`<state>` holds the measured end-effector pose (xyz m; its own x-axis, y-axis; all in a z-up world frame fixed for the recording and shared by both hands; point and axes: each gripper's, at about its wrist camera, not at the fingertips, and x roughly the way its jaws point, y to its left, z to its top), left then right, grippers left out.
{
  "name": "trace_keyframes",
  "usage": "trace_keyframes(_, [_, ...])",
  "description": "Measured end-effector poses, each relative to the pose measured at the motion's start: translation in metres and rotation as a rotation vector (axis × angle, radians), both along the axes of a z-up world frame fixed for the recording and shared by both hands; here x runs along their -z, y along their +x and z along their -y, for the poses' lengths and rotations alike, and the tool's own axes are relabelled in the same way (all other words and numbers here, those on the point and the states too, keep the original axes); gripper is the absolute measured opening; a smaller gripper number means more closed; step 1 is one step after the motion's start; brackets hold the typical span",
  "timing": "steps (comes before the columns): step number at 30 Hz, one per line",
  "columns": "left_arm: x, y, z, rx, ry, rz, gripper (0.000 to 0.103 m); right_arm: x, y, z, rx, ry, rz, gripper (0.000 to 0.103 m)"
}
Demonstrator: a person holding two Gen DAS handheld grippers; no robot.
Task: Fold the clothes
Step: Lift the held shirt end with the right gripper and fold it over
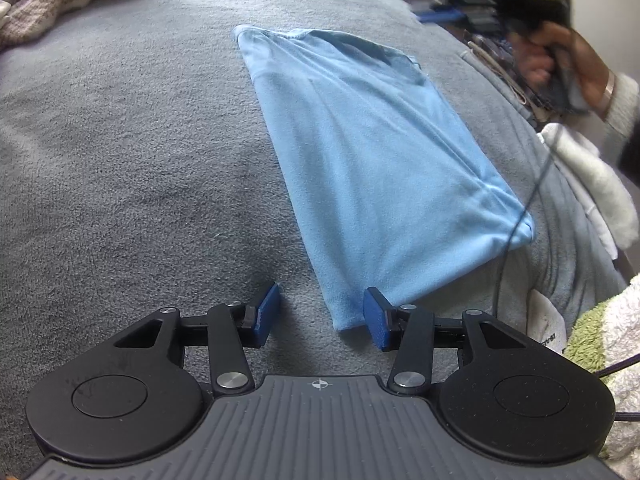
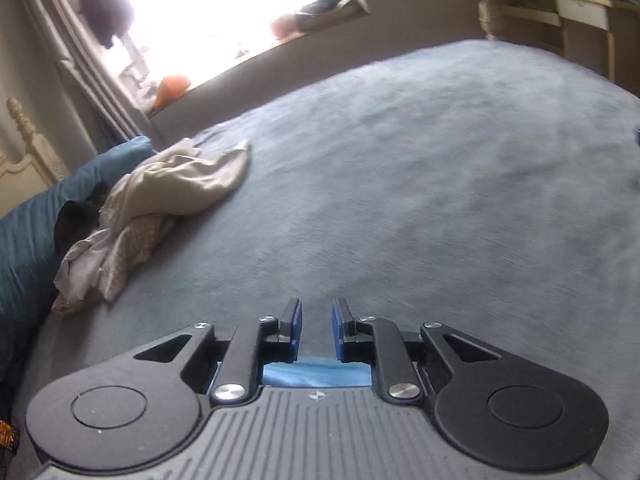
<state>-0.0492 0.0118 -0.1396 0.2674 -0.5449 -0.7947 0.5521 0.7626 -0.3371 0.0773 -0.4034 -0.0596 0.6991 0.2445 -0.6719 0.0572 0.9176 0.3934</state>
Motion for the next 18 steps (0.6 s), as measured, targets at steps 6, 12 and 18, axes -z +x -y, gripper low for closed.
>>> trace_keyframes(6, [-0.001, 0.002, 0.006, -0.011, 0.024, 0.007, 0.047, 0.025, -0.036, 0.009, -0.023, 0.009, -0.08, 0.023])
trace_keyframes(12, [-0.002, 0.001, 0.009, -0.017, 0.044, 0.017, 0.047, 0.032, -0.043, -0.023, -0.12, -0.164, -0.002, 0.023])
trace_keyframes(18, [-0.002, 0.0, 0.01, -0.019, 0.048, 0.021, 0.047, 0.039, -0.028, -0.045, -0.181, -0.319, 0.066, 0.023])
